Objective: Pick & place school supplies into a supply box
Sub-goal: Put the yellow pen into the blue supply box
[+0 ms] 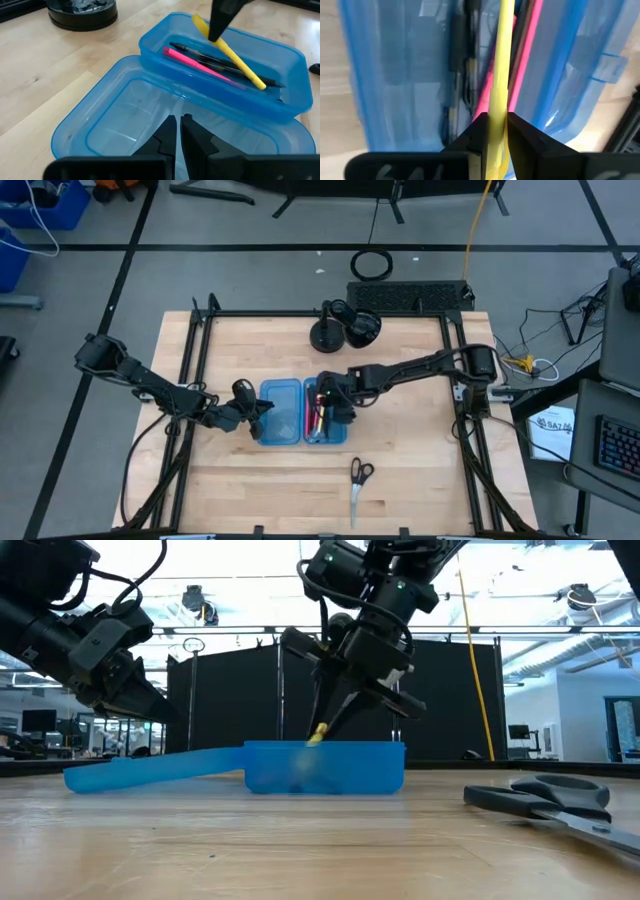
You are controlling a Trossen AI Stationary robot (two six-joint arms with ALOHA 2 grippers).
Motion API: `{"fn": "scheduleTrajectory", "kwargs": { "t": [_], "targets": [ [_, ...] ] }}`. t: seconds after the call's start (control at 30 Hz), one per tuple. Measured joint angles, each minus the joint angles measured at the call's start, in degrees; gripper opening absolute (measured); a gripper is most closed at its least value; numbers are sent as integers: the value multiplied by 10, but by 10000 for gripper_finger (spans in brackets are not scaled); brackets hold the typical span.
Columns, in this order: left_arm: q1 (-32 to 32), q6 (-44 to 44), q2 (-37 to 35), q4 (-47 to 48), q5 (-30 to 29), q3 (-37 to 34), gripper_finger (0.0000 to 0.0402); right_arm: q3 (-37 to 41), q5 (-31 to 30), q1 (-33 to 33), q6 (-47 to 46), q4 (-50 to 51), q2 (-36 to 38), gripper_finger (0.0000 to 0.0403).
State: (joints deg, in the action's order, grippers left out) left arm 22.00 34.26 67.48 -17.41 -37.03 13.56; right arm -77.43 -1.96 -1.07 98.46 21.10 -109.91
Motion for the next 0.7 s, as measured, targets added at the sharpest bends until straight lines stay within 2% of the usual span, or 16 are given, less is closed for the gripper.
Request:
{"fn": "scheduleTrajectory", "kwargs": {
  "t": [0.3, 0.7],
  "targets": [
    [0, -12, 0, 0, 0, 0, 26, 10, 64, -25, 30, -24, -15, 49],
    [0, -22, 0, -5, 0, 0, 26, 9, 67, -28, 59, -87, -68, 49]
  ]
}}
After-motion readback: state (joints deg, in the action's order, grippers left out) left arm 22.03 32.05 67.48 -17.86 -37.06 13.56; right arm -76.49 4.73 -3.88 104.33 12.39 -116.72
